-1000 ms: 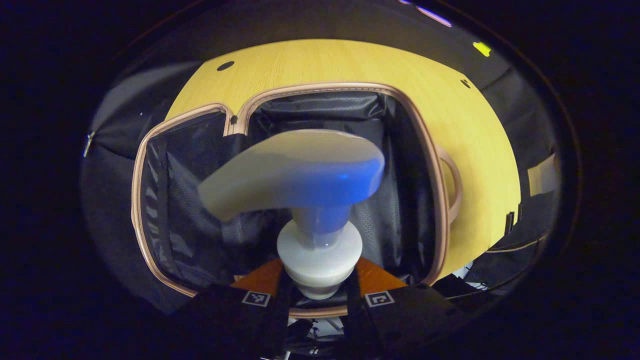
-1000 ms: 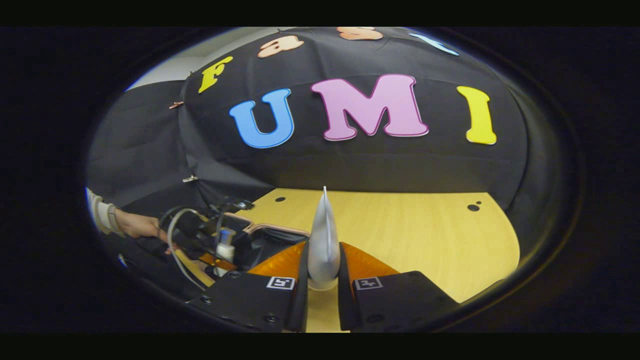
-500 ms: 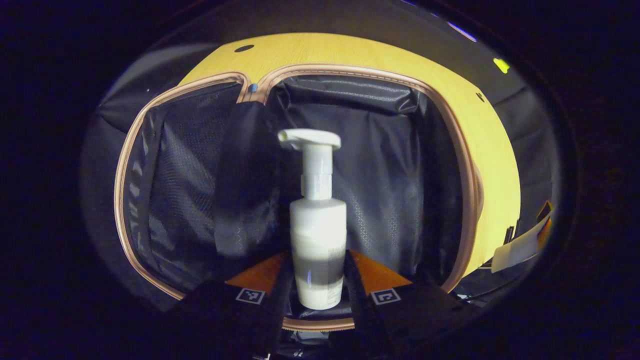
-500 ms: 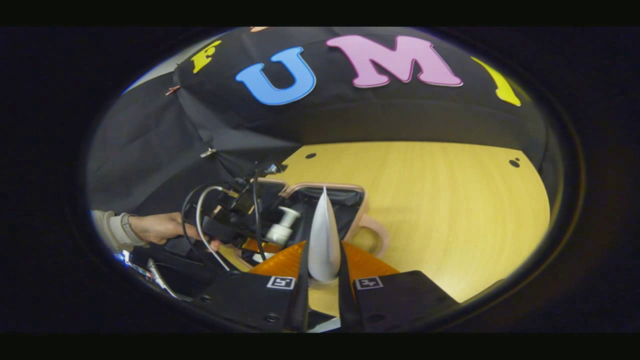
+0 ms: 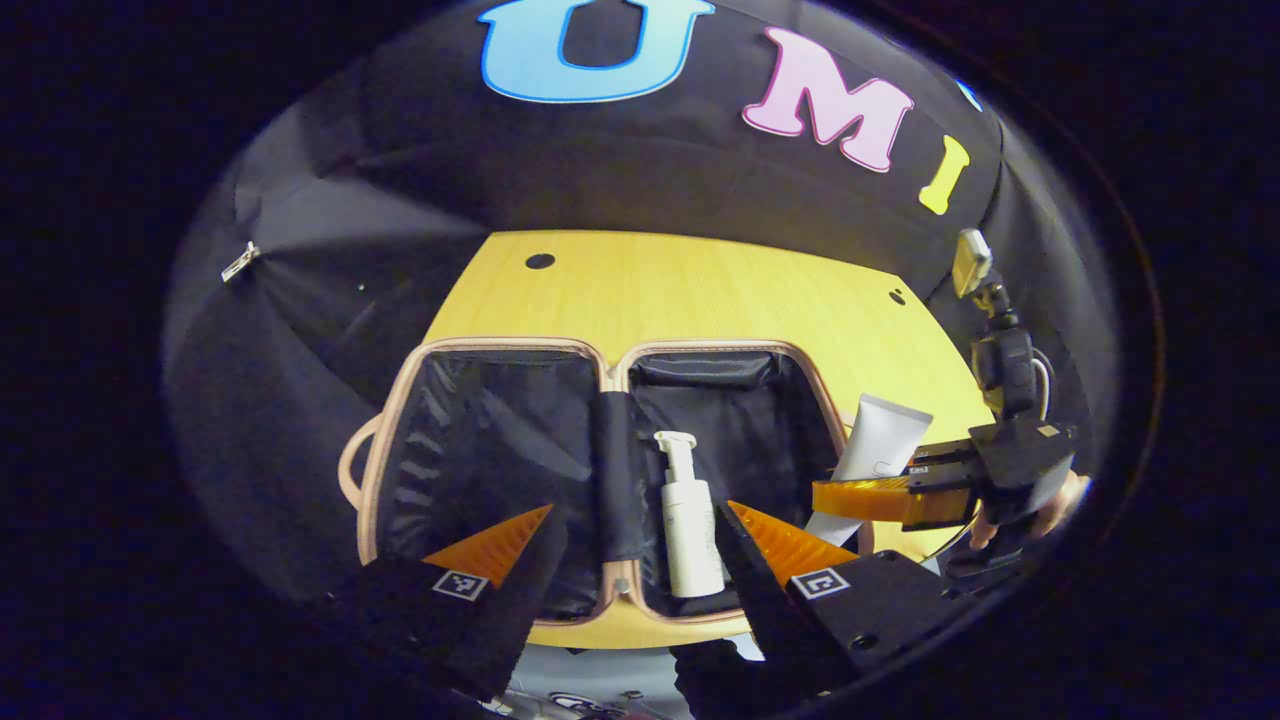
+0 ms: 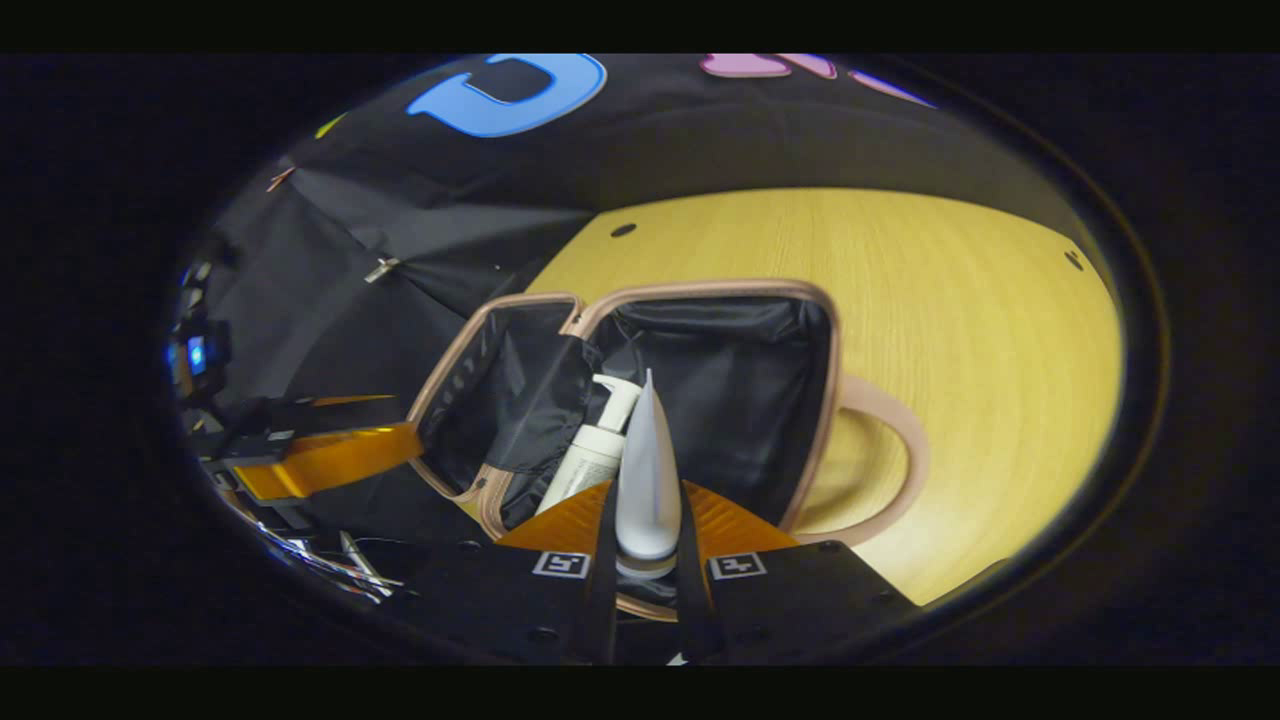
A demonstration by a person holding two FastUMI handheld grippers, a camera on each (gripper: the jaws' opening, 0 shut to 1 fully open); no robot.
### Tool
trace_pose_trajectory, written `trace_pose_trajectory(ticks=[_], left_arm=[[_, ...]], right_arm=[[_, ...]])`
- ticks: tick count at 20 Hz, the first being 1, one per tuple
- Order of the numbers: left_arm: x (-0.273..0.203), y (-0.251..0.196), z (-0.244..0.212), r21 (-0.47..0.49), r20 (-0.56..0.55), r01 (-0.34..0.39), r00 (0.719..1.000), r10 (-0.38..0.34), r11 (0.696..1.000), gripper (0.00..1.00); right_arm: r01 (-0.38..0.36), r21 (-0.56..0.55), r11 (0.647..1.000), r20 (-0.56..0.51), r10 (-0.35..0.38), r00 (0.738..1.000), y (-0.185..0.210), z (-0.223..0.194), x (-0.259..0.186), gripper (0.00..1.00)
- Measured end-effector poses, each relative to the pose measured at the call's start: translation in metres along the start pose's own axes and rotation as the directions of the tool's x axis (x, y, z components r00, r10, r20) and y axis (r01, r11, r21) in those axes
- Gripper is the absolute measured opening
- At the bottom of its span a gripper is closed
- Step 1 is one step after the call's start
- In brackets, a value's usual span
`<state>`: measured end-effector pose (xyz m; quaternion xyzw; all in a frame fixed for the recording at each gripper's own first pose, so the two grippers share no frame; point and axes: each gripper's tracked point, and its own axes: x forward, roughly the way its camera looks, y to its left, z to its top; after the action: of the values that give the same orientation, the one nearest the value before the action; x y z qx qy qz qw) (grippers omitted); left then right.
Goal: First open the suitcase, pack the skin care products into it, and then close the suitcase.
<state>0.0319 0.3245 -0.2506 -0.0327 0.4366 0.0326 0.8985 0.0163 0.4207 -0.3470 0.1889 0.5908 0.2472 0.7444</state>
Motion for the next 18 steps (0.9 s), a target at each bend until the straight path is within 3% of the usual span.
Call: trace_pose_trajectory(ticks=[3,5,6,7,8,10,12,13,14,15,18], left_arm=[[-0.024,0.080,-0.019,-0.093,0.015,-0.107,0.994,0.109,0.990,0.95],[-0.035,0.110,-0.036,-0.209,-0.005,-0.129,0.991,0.130,0.969,0.95],[-0.040,0.119,-0.040,-0.262,0.001,-0.125,0.992,0.130,0.957,0.96],[-0.051,0.148,-0.054,-0.319,-0.007,-0.149,0.988,0.155,0.936,0.95],[-0.051,0.166,-0.061,-0.328,-0.018,-0.174,0.984,0.178,0.929,0.95],[-0.046,0.187,-0.063,-0.341,-0.028,-0.197,0.979,0.200,0.919,0.96],[-0.029,0.205,-0.061,-0.370,-0.041,-0.210,0.977,0.210,0.905,0.95],[-0.015,0.224,-0.051,-0.393,-0.041,-0.209,0.977,0.210,0.896,0.95],[-0.004,0.239,-0.044,-0.404,-0.045,-0.213,0.976,0.213,0.890,0.95],[0.007,0.253,-0.038,-0.411,-0.054,-0.224,0.974,0.222,0.883,0.95],[0.038,0.284,-0.021,-0.434,-0.084,-0.227,0.974,0.212,0.872,0.95]], right_arm=[[0.085,0.036,0.996,-0.150,-0.079,0.986,-0.011,-0.020,0.033,0.28],[0.119,0.094,0.988,-0.187,-0.100,0.977,-0.013,-0.025,0.049,0.28],[0.152,0.119,0.981,-0.199,-0.126,0.972,-0.020,-0.024,0.054,0.22],[0.226,0.170,0.959,-0.201,-0.191,0.961,-0.033,-0.024,0.057,0.22],[0.243,0.179,0.953,-0.194,-0.208,0.959,-0.038,-0.021,0.056,0.24],[0.222,0.159,0.962,-0.181,-0.193,0.964,-0.021,-0.019,0.052,0.39],[0.219,0.136,0.966,-0.128,-0.203,0.971,-0.007,-0.009,0.040,0.72],[0.179,0.101,0.979,-0.049,-0.175,0.983,0.007,-0.002,0.023,0.89],[0.141,0.080,0.987,0.006,-0.142,0.990,0.015,0.005,0.008,0.89],[0.124,0.045,0.991,0.068,-0.127,0.990,0.022,0.014,-0.008,0.98],[0.130,-0.026,0.991,0.194,-0.123,0.973,0.017,0.034,-0.049,0.97]])
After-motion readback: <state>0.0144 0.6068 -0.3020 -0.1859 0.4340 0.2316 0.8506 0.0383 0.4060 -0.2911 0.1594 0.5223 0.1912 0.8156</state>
